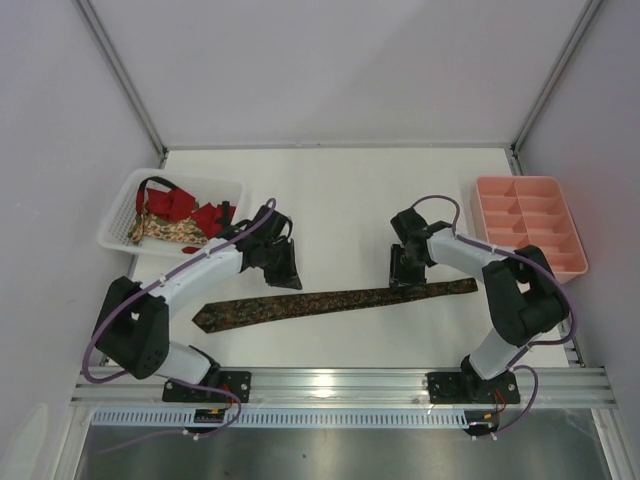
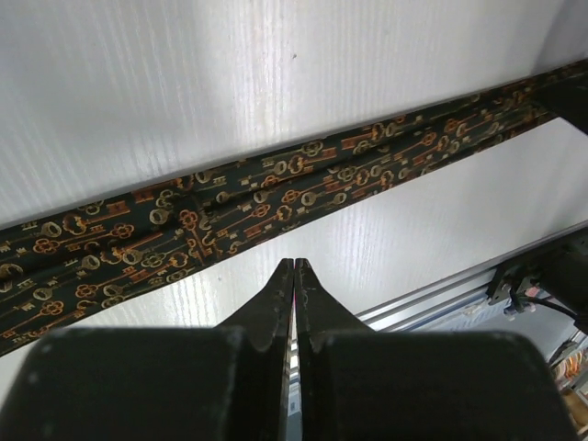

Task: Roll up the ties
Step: Flatten the tie, then roll the tie

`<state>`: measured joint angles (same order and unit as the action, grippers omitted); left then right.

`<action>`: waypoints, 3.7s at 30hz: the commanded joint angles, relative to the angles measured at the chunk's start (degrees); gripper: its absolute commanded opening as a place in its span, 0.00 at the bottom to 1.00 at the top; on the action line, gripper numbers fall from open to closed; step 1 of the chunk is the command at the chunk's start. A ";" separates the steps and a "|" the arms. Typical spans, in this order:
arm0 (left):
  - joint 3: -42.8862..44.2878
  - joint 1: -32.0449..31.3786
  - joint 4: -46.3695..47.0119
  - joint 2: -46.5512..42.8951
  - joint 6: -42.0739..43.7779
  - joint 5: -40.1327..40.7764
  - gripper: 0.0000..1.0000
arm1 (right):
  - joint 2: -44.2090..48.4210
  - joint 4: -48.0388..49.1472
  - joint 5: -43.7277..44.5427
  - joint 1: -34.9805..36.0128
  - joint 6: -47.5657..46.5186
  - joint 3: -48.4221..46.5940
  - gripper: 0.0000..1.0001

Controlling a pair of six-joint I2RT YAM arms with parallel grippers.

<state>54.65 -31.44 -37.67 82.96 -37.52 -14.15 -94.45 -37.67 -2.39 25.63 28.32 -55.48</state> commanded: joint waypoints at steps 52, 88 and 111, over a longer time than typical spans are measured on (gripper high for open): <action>43.08 -18.30 13.33 44.75 -12.76 -17.22 0.00 | 9.46 4.10 -10.18 -20.88 -5.73 4.07 0.25; 50.64 -17.60 1.90 53.62 -12.32 -17.40 0.00 | 6.56 17.02 -29.16 -32.31 -10.83 15.67 0.25; 52.31 -17.07 -1.71 53.89 -10.12 -15.29 0.00 | 17.90 3.22 -19.58 -15.79 -7.23 5.21 0.00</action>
<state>105.56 -49.15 -35.94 136.40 -48.73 -31.79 -78.41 -32.53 -23.51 7.60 19.07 -48.45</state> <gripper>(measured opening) 0.009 0.086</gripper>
